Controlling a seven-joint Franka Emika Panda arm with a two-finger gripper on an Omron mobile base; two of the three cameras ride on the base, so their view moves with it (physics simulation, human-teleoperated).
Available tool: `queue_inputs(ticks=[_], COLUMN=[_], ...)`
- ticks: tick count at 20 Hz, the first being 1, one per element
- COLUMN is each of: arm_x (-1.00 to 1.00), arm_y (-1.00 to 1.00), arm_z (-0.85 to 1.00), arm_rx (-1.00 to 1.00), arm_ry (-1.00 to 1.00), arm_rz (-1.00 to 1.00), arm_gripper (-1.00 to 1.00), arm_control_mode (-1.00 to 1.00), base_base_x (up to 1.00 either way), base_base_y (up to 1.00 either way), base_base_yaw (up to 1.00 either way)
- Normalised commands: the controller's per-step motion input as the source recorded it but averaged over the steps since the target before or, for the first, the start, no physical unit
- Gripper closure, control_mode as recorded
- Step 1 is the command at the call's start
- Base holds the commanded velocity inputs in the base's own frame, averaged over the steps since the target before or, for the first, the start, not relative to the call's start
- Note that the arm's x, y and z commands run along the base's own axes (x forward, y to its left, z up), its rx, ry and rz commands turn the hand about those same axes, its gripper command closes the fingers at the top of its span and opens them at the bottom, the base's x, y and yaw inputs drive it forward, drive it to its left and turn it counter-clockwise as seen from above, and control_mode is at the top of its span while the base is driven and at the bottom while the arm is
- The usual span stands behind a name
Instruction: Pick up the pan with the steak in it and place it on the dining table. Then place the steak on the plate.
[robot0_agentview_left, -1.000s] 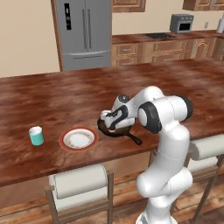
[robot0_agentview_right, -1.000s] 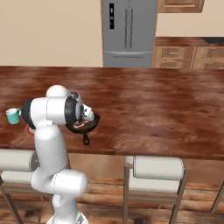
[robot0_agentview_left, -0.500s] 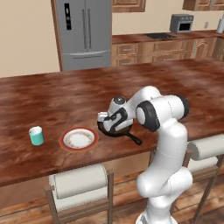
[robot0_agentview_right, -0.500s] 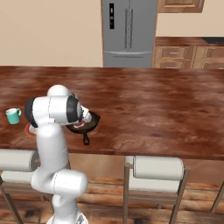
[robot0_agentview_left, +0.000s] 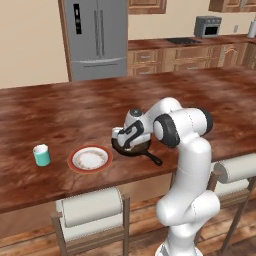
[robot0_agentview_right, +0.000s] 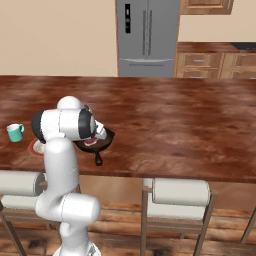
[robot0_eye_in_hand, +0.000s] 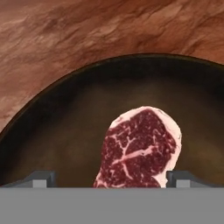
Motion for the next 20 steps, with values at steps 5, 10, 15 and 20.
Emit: queue_inputs(ticks=[5,10,15,20], arm_x=[0.05,0.0,0.0,0.01], arm_y=[-0.07,0.0,0.0,0.0], arm_z=[-0.06,-0.01,-0.28,-0.46], arm_rx=[0.0,0.0,-0.02,-0.03], arm_ry=[0.01,0.0,0.03,0.05], arm_rz=[0.0,0.0,0.0,0.0], arm_gripper=[-1.0,-1.0,-1.0,-1.0], arm_control_mode=[-1.0,-1.0,-1.0,-1.0], base_base_x=[0.0,0.0,0.0,0.0], base_base_y=[0.0,0.0,0.0,0.0], base_base_yaw=[0.0,0.0,0.0,0.0])
